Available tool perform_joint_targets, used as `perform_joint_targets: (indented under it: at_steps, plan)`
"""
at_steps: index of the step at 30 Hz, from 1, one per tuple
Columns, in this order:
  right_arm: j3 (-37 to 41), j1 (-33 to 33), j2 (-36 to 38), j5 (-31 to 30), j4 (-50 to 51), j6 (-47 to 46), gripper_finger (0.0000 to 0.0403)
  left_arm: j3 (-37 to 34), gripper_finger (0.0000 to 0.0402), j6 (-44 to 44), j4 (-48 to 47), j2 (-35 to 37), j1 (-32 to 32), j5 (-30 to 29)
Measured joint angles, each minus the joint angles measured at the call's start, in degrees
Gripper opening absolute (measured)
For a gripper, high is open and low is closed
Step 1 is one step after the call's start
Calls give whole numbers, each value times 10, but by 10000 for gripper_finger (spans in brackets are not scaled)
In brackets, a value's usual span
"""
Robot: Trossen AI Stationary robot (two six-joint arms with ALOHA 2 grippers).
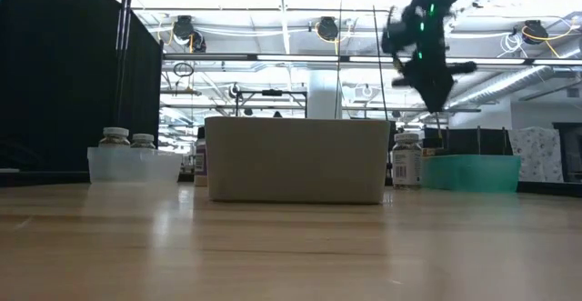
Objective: Sort spices by type
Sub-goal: Put the yellow seasoning bottle into the orange bin
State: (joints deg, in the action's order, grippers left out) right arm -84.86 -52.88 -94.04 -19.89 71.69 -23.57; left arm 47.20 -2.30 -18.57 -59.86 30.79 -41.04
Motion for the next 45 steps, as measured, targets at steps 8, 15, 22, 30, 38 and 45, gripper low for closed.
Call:
perform_joint_targets:
  at_steps: [8, 15, 22, 30, 38, 45]
  plan:
    - [48, 169, 134, -32, -73, 4, 36, 0, 247, 45, 1, 0, 0, 0]
    - [208, 348, 271, -7, -217, -54, 13, 0, 247, 169, 0, 0, 0, 1]
    - [307, 482, 319, -8, -384, -61, 1, 0, 247, 274, 28, -6, 25, 16]
    - [308, 550, 316, -11, -392, -58, 1, 40, 247, 288, 120, -80, 65, 19]
    - [308, 621, 314, -27, -387, -58, 1, 146, 247, 388, 3, -182, 65, 70]
    - [308, 659, 310, -56, -389, -58, 0, 233, 247, 544, -195, -222, 66, 253]
